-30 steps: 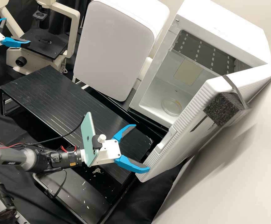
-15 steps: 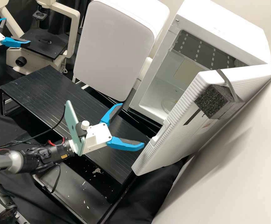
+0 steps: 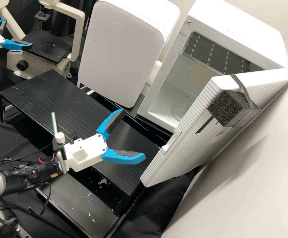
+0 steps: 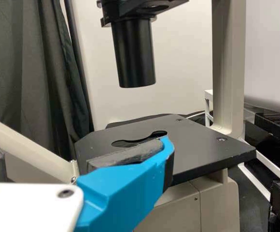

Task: Close the incubator door

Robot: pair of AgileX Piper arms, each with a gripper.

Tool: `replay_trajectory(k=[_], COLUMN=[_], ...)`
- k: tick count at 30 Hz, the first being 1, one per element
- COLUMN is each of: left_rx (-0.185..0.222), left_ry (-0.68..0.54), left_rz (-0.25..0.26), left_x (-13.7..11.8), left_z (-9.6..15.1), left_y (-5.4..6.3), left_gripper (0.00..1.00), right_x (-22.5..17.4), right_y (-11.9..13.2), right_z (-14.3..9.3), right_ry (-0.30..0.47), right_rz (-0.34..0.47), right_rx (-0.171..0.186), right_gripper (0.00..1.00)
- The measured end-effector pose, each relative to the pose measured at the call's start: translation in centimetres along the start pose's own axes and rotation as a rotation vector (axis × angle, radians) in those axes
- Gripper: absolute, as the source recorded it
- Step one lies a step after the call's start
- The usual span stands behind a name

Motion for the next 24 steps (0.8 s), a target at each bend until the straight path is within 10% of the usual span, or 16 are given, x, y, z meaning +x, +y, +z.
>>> replay_trajectory(k=[15,24], left_rx=[0.000,0.000], left_ry=[0.000,0.000], left_rz=[0.000,0.000], left_x=[0.0,0.0], left_z=[0.0,0.0], left_y=[0.0,0.0], left_gripper=[1.00,1.00], right_x=[4.8,4.8], right_y=[-5.0,-5.1], right_z=[4.6,4.7], right_ry=[-0.246,-0.254], right_rz=[-0.126,-0.121], right_rx=[-0.120,-0.043], right_gripper=[1.00,1.00])
